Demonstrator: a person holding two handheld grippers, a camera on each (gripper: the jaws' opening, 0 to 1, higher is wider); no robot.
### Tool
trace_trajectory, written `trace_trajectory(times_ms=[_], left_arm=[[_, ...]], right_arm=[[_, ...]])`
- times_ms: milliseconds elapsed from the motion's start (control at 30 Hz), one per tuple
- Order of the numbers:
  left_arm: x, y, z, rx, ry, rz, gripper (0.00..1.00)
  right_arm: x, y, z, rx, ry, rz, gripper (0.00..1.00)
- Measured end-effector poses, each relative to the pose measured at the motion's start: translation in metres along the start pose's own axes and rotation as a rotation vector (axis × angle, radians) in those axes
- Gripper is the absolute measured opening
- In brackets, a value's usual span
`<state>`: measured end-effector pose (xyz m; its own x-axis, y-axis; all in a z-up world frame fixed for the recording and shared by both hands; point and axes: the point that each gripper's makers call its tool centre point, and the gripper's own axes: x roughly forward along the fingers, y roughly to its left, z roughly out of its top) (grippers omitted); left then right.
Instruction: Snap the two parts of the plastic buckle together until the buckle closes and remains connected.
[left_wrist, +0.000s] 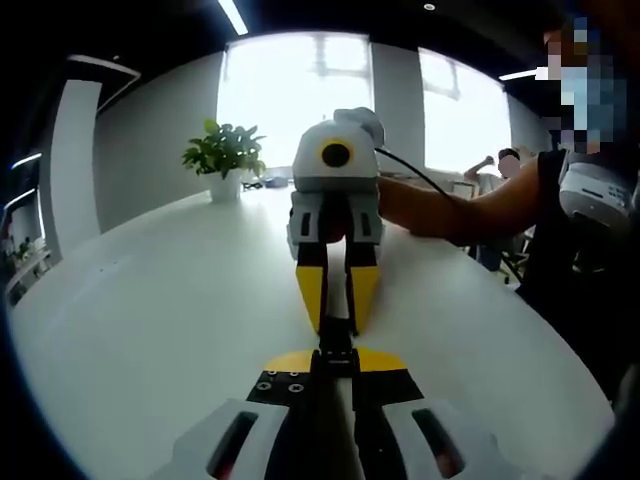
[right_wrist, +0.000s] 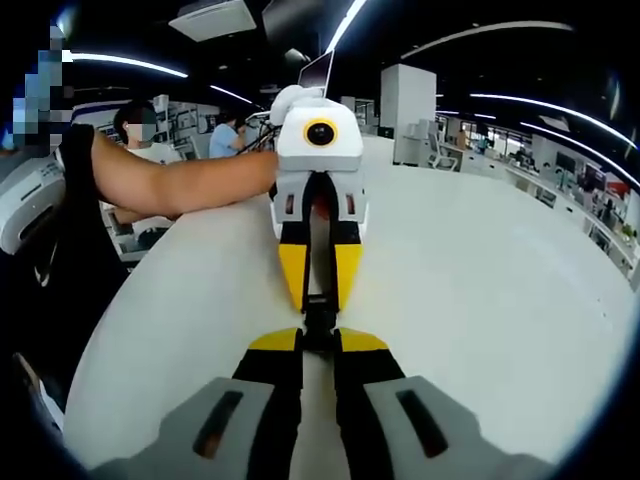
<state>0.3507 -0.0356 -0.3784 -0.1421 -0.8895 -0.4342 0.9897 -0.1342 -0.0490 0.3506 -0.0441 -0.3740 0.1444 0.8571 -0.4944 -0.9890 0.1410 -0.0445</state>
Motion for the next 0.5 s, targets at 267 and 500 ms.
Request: trace_trajectory(times_ms=[267,500], left_arm=[[0.0,0.0,0.0,-0.005,0.001,-0.01,0.07],[0.002,-0.013,0.003,-0.004,-0.011,-0.038,0.07]], right_arm=[[0.0,0.001,-0.001,0.001,-0.012,0.02,0.09],[0.005,0.003,0.004,0.001,-0.015,0.032,0.09]])
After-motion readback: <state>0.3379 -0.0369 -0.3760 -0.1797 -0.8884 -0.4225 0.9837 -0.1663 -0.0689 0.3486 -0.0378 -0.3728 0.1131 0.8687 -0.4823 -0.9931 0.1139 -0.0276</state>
